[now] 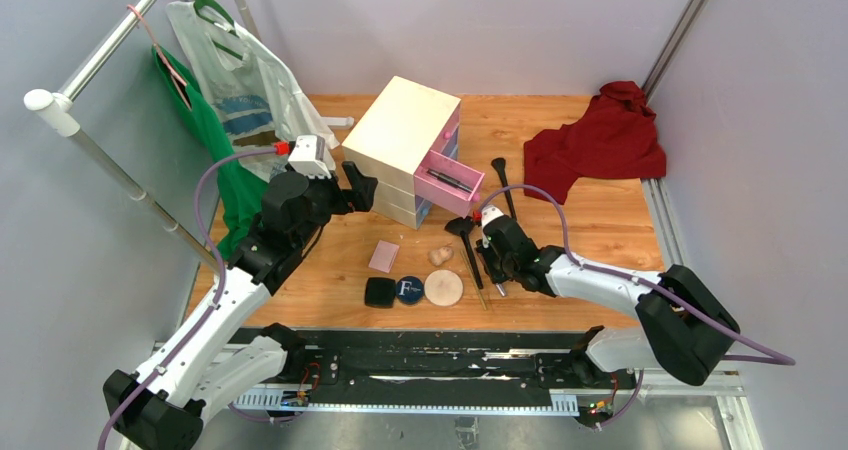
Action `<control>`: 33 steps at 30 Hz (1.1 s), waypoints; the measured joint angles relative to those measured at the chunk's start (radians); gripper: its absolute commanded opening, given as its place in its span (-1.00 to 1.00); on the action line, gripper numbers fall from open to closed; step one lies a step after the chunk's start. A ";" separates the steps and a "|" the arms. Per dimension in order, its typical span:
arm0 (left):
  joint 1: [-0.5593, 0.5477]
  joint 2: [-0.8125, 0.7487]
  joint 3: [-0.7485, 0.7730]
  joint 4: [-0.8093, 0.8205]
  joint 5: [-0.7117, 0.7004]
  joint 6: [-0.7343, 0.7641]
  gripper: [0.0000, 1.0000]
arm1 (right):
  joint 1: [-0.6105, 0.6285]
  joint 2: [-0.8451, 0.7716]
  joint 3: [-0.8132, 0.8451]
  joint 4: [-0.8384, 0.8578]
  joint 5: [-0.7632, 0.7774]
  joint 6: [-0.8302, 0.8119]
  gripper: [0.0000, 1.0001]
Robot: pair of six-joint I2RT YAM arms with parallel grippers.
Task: Organize the makeup
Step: Pick up the makeup from the center of the board.
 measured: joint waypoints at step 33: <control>0.000 0.000 -0.002 0.000 0.000 0.000 0.96 | 0.000 -0.196 0.026 -0.179 0.133 0.044 -0.99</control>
